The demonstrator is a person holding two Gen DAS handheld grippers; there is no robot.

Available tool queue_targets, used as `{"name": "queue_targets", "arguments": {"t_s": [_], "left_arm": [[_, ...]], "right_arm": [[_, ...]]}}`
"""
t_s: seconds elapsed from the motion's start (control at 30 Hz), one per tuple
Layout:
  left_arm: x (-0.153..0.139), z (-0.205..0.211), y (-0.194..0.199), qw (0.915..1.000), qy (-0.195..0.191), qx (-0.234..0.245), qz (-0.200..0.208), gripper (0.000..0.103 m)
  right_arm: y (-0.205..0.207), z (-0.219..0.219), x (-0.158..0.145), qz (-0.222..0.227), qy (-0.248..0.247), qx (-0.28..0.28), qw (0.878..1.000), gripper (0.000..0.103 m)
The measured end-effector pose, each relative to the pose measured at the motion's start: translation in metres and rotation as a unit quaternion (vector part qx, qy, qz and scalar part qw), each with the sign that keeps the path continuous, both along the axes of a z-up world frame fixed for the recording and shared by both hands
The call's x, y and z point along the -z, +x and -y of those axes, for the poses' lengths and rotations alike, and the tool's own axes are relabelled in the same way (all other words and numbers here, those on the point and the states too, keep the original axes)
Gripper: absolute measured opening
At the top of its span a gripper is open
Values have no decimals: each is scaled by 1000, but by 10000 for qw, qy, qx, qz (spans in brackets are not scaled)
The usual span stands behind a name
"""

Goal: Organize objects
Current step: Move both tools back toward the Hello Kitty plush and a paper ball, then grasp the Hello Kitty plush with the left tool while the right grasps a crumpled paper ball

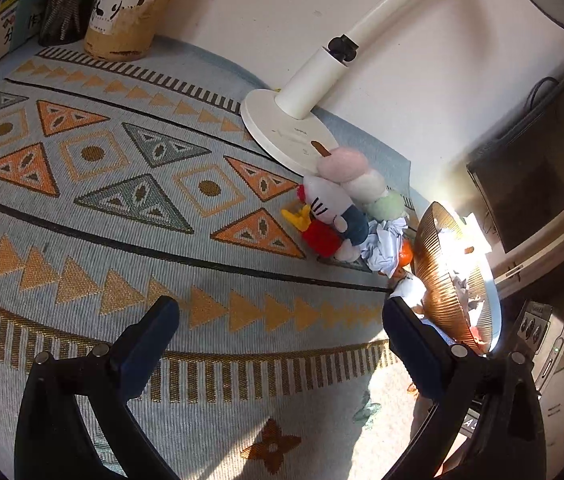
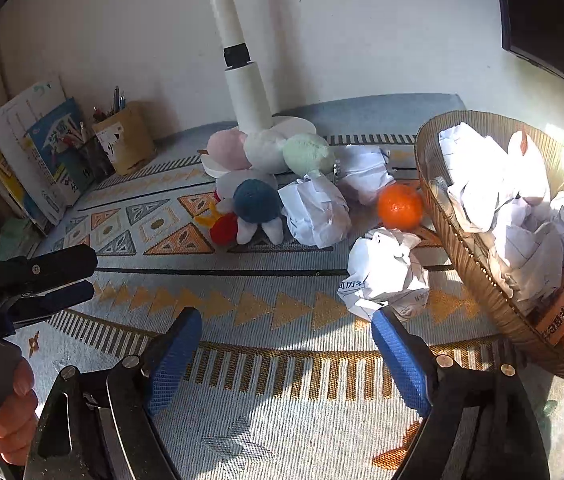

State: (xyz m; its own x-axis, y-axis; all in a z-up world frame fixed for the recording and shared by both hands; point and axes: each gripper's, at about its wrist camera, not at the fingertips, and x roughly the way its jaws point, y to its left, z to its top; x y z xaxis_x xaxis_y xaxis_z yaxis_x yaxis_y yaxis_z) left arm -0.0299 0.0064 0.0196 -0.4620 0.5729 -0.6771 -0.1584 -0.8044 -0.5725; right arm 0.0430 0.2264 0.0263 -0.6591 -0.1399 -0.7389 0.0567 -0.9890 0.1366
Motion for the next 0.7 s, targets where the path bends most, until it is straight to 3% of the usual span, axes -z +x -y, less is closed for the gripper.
{"name": "queue_targets", "arguments": {"t_s": [0.07, 0.2, 0.23, 0.4, 0.5, 0.57, 0.7], "left_arm": [[-10, -13, -16, 10000, -69, 48, 32, 101], [-12, -61, -44, 9948, -966, 197, -251, 101], [-8, -73, -50, 9935, -1082, 276, -206, 100], [13, -106, -75, 9933, -1122, 282, 39, 96], [19, -116, -80, 9920, -1230, 281, 0, 93], [20, -118, -78, 9921, -1226, 238, -111, 88], [22, -114, -78, 9933, -1104, 244, -247, 78]], "right_arm": [[-10, 2, -11, -105, 383, 6, 9992, 84], [-37, 4, -17, -113, 777, -63, 9969, 79], [-44, 6, -15, -45, 863, -119, 9962, 73], [-58, 24, -7, -227, 1649, -520, 9847, 70], [-66, 25, -4, -234, 1493, -653, 9864, 66], [-72, 26, -1, -220, 1467, -655, 9868, 55], [-75, 31, 8, -330, 1618, -574, 9846, 45]]}}
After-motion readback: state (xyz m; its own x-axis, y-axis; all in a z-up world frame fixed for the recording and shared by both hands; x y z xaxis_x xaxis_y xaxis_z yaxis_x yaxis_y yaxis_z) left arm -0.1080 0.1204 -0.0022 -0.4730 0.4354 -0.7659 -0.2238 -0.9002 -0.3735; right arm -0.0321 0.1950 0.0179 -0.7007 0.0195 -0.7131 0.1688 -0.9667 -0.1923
